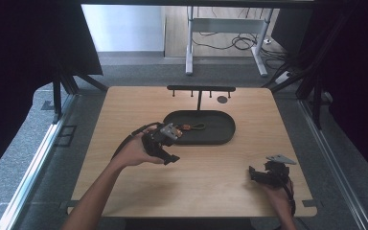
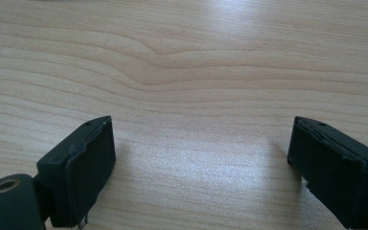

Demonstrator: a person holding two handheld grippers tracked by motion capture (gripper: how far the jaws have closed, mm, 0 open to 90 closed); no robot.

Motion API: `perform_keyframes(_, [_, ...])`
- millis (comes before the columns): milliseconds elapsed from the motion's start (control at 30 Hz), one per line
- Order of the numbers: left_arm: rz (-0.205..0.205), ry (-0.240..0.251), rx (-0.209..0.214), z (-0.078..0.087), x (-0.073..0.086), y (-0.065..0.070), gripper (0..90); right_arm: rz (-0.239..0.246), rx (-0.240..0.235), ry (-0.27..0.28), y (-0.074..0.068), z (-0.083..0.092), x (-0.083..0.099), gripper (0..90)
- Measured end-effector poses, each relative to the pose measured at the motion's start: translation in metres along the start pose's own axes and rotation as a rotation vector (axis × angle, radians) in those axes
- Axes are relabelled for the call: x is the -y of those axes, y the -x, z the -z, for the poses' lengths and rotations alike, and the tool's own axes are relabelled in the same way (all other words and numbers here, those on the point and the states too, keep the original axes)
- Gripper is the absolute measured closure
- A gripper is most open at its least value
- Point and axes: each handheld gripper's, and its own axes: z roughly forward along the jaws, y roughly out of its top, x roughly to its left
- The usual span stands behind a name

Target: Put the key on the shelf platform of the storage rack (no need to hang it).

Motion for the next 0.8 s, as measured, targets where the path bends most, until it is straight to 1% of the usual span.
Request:
perform_keyframes(33, [0.006, 0.003, -0.002, -0.001, 0.004, 0.003, 37.0, -0.001, 0.0, 0.0, 0.0, 0.0, 0.0, 9.2])
perform_keyframes(67, [0.006, 0.003, -0.002, -0.001, 0.004, 0.003, 37.0, -0.001, 0.0, 0.0, 0.0, 0.0, 0.0, 9.2])
perform_keyframes(100, [0.01, -0.007, -0.021, -0.003, 0.013, 0.009, 37.0, -0.003, 0.0, 0.001, 0.0, 0.0, 0.0, 9.2])
perform_keyframes(133, [0.01, -0.007, -0.021, -0.003, 0.013, 0.009, 37.0, -0.002, 0.0, 0.001, 0.0, 0.0, 0.0, 9.2])
perform_keyframes(167, [0.015, -0.005, -0.024, -0.005, 0.021, 0.015, 37.0, -0.002, 0.0, 0.0, 0.0, 0.0, 0.0, 9.3])
perform_keyframes(233, [0.028, 0.004, -0.015, -0.006, 0.03, 0.02, 37.0, -0.003, 0.001, 0.0, 0.0, 0.0, 0.0, 9.3])
perform_keyframes(267, [0.028, 0.004, -0.015, -0.006, 0.03, 0.02, 37.0, -0.003, 0.001, 0.0, 0.0, 0.0, 0.0, 9.3])
perform_keyframes(300, [0.043, 0.008, -0.014, -0.008, 0.038, 0.023, 37.0, -0.002, 0.002, 0.001, 0.0, 0.0, 0.0, 9.5])
perform_keyframes(400, [0.062, 0.014, -0.012, -0.011, 0.048, 0.027, 37.0, -0.006, 0.003, 0.001, 0.0, 0.0, 0.0, 9.6])
perform_keyframes(467, [0.074, 0.017, -0.007, -0.014, 0.052, 0.028, 37.0, -0.007, 0.003, 0.001, 0.0, 0.0, 0.0, 9.6])
perform_keyframes(600, [0.087, 0.008, -0.013, -0.02, 0.054, 0.028, 36.9, -0.01, 0.004, 0.001, -0.001, 0.0, 0.0, 9.6])
perform_keyframes(667, [0.09, 0.004, -0.018, -0.021, 0.055, 0.028, 36.8, -0.01, 0.004, 0.001, -0.001, 0.0, 0.0, 9.6])
perform_keyframes(700, [0.097, -0.003, -0.031, -0.021, 0.056, 0.028, 36.3, -0.009, 0.004, 0.001, -0.001, 0.0, 0.0, 9.6])
perform_keyframes(733, [0.097, -0.003, -0.031, -0.021, 0.056, 0.028, 35.8, -0.009, 0.004, 0.001, -0.001, 0.0, 0.0, 9.6])
perform_keyframes(800, [0.117, 0.007, -0.043, -0.021, 0.059, 0.029, 35.3, -0.009, 0.004, 0.0, 0.0, 0.0, 0.0, 9.7])
